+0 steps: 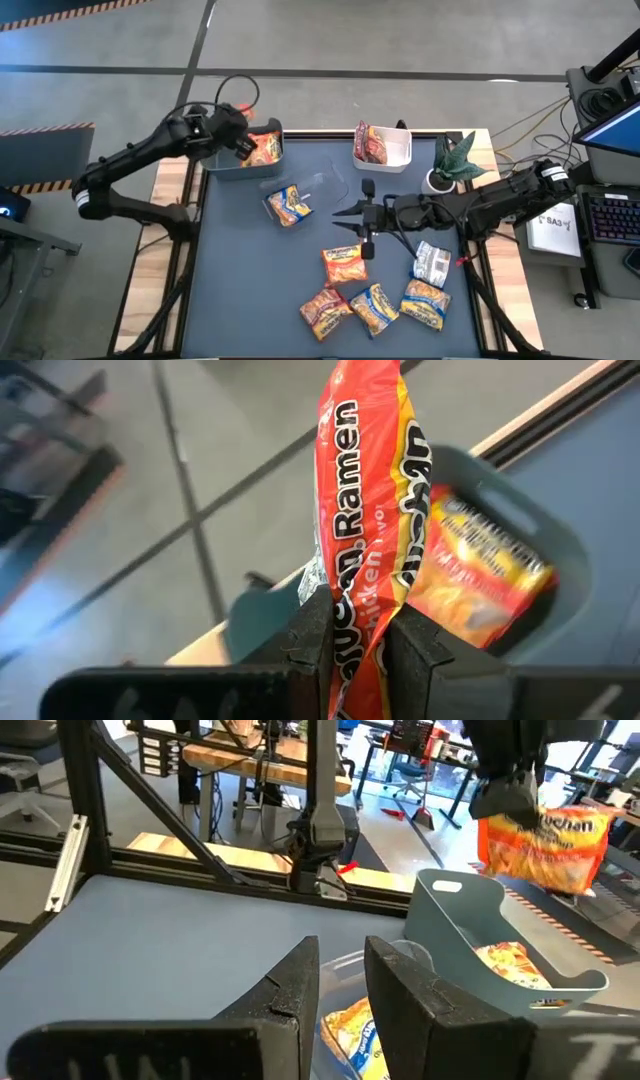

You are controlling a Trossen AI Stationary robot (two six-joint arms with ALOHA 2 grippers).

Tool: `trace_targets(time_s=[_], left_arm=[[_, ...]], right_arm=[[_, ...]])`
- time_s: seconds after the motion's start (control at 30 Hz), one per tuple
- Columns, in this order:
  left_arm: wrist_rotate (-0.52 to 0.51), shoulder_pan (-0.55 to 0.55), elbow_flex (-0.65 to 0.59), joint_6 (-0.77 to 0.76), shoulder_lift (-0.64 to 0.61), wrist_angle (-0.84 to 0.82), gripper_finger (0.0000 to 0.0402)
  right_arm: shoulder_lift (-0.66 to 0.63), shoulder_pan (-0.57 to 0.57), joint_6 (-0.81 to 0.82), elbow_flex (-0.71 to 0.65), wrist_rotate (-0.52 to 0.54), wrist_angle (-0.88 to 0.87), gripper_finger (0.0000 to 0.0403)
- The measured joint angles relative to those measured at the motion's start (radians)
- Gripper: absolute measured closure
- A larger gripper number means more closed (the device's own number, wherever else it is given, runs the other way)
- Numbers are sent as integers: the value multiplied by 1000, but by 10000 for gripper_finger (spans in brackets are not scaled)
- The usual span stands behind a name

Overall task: Sort Maruchan noodles
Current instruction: Put the orange noodle pack into the blue bin

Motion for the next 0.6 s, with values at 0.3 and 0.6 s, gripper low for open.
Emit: trace_targets(time_s=[0.3,0.6], left_arm=[[26,143,-222,-46,-41,119,359],[26,149,-351,-183,-20,119,359]], right_arm=[[0,-5,37,-9,0,-51,335],[0,-5,63,-9,1,-74,337]])
